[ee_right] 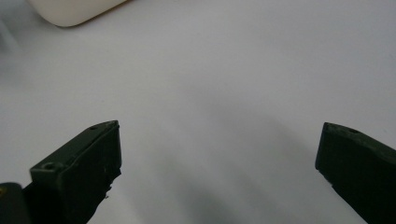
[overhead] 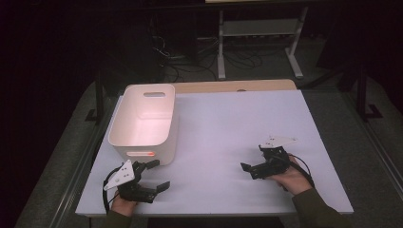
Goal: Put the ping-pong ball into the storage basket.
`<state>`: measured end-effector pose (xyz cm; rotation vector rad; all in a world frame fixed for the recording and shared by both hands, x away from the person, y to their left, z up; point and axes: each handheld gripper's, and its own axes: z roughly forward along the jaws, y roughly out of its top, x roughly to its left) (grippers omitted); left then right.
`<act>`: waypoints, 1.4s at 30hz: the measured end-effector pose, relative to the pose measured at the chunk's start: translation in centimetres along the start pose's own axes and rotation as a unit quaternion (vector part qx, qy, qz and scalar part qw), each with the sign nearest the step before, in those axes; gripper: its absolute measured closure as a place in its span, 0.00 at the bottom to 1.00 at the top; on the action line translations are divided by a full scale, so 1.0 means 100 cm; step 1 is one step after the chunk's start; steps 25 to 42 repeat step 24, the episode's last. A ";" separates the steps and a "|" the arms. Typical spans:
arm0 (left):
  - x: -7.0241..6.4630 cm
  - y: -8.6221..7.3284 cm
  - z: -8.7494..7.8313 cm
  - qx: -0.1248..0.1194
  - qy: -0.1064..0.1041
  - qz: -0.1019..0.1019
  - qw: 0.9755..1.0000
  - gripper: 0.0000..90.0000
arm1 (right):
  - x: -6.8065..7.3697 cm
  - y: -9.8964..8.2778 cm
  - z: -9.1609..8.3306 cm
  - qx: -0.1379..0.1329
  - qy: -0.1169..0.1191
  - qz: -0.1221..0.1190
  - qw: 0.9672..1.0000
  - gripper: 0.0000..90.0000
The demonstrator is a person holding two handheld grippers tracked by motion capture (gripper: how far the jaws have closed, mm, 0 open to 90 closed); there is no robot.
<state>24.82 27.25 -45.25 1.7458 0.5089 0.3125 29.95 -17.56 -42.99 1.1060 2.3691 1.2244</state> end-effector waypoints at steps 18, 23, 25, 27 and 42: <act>0.000 0.000 0.000 0.002 0.001 0.001 1.000 0.16 | -0.011 -0.031 -0.016 -0.001 -0.025 0.022 0.999 0.00; 0.000 0.000 0.000 0.003 0.001 0.001 1.000 0.16 | -0.011 -0.031 -0.015 -0.001 -0.026 0.022 0.999 0.00; 0.000 0.000 0.000 0.003 0.000 0.001 1.000 0.16 | -0.011 -0.031 -0.015 -0.001 -0.026 0.022 0.999 0.00; 0.000 0.000 0.000 0.003 0.000 0.001 1.000 0.16 | -0.011 -0.031 -0.015 -0.001 -0.026 0.022 0.999 0.00; 0.000 0.000 0.000 0.003 0.000 0.001 1.000 0.16 | -0.011 -0.031 -0.015 -0.001 -0.026 0.022 0.999 0.00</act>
